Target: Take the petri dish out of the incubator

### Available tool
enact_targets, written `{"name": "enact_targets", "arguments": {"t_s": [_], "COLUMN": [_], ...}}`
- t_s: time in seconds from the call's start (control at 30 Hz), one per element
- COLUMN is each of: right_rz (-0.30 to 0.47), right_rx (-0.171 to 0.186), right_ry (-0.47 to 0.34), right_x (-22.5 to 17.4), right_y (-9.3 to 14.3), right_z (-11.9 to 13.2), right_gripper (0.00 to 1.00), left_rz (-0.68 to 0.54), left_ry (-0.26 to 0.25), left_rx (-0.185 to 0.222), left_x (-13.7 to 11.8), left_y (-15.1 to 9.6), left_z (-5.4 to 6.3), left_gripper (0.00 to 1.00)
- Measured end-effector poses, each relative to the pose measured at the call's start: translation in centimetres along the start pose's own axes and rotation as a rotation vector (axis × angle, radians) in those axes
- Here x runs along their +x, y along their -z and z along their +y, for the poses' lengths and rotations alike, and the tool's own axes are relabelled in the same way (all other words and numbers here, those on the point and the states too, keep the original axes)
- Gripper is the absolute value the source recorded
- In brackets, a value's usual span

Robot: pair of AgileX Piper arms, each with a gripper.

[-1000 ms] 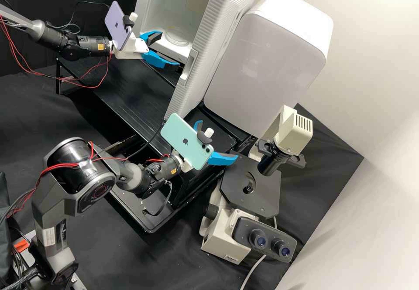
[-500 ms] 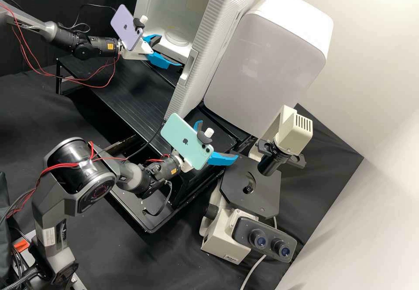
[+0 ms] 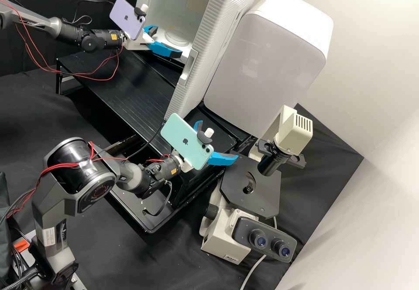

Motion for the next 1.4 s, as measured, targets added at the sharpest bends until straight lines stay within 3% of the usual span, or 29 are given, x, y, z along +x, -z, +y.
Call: {"name": "enact_targets", "arguments": {"t_s": [0.27,0.47,0.8,1.1,1.27,1.4], "right_rz": [0.0,0.0,0.0,0.0,0.0,0.0], "right_rx": [0.0,0.0,0.0,0.0,0.0,0.0], "right_ry": [0.0,0.0,0.0,0.0,0.0,0.0], "right_x": [0.0,0.0,0.0,0.0,0.0,0.0], "right_y": [0.0,0.0,0.0,0.0,0.0,0.0], "right_z": [0.0,0.0,0.0,0.0,0.0,0.0], "right_gripper": [1.0,1.0,1.0,1.0,1.0,1.0], "left_rz": [0.052,0.078,0.103,0.159,0.166,0.176], "left_ry": [0.028,0.029,0.005,0.033,0.055,0.059], "left_rx": [-0.011,0.006,-0.018,0.007,0.057,0.075], "left_x": [1.2,1.8,2.2,3.5,4.3,4.7], "left_y": [0.7,0.6,0.3,0.5,0.4,0.2], "left_z": [0.1,0.7,2.9,3.0,2.7,2.7], "left_gripper": [1.0,1.0,1.0,1.0,1.0,1.0]}}
